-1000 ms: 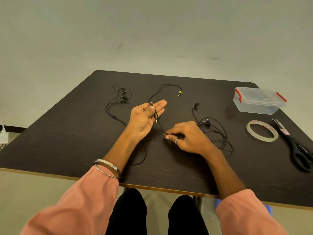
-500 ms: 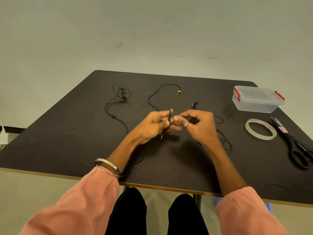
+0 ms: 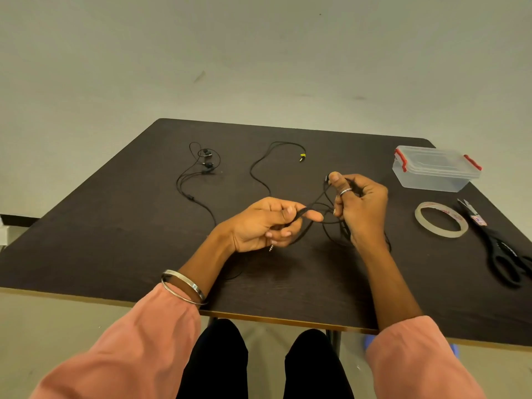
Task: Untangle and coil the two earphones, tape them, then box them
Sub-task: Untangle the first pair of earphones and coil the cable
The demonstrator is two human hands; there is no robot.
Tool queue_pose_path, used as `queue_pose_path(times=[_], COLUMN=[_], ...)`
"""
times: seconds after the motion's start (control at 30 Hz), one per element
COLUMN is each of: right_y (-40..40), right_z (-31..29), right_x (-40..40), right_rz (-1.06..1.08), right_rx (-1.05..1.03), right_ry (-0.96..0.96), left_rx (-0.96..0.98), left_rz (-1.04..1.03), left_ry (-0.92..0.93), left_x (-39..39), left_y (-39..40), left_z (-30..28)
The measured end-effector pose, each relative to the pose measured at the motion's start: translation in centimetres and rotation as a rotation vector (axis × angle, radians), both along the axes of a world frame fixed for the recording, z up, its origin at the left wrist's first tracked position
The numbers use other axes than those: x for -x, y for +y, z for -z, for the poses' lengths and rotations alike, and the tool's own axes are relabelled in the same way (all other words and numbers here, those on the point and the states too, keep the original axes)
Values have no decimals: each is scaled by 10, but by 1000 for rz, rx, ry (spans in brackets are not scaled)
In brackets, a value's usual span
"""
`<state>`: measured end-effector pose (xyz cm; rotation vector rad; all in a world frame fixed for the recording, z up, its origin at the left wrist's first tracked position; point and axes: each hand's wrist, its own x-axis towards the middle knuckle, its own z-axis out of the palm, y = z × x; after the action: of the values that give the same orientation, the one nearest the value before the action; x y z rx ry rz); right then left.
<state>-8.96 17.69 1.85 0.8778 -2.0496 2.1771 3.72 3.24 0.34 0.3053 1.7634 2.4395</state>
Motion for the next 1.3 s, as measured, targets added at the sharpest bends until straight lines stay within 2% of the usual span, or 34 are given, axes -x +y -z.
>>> queue_pose_path(times=[0.13,0.2,0.23,0.3,0.37,0.43,0.5,0.77,0.93,1.1,1.3], right_y=[0,-3,-5,-9,-11,-14,-16,-21,-20,-13,-9], right_z=[3,8,10,17,22,26,29,30,25,11,2], right_x=[2,3,2,2,-1,-5,-10,-30,-32,-30,-23], right_rz=[-16,-30,-25,-39,-157,-270,-294,-302,-258,-265,-195], right_rx=[13,-50,-109,-268,-462,-650,-728,-734,-589,-318,-137], right_ry=[-73,-51,30,342,641,791,886,1131,1045,650,210], left_rx=[-199,-295,-345,-442,-504,-497,-461,-236,62,403,541], left_rz=[-67,-128,-175,-308,-463,-607,-708,-870,-855,-698,-449], left_ry=[24,60,79,97,111,119,112,76,74,61,82], left_x=[0,0,0,1,2,3,4,10,11,10,6], left_y=[-4,-6,-8,-13,-18,-23,-23,-15,-8,-2,2], left_z=[-3,-5,-7,-10,-12,-11,-9,-5,-1,2,3])
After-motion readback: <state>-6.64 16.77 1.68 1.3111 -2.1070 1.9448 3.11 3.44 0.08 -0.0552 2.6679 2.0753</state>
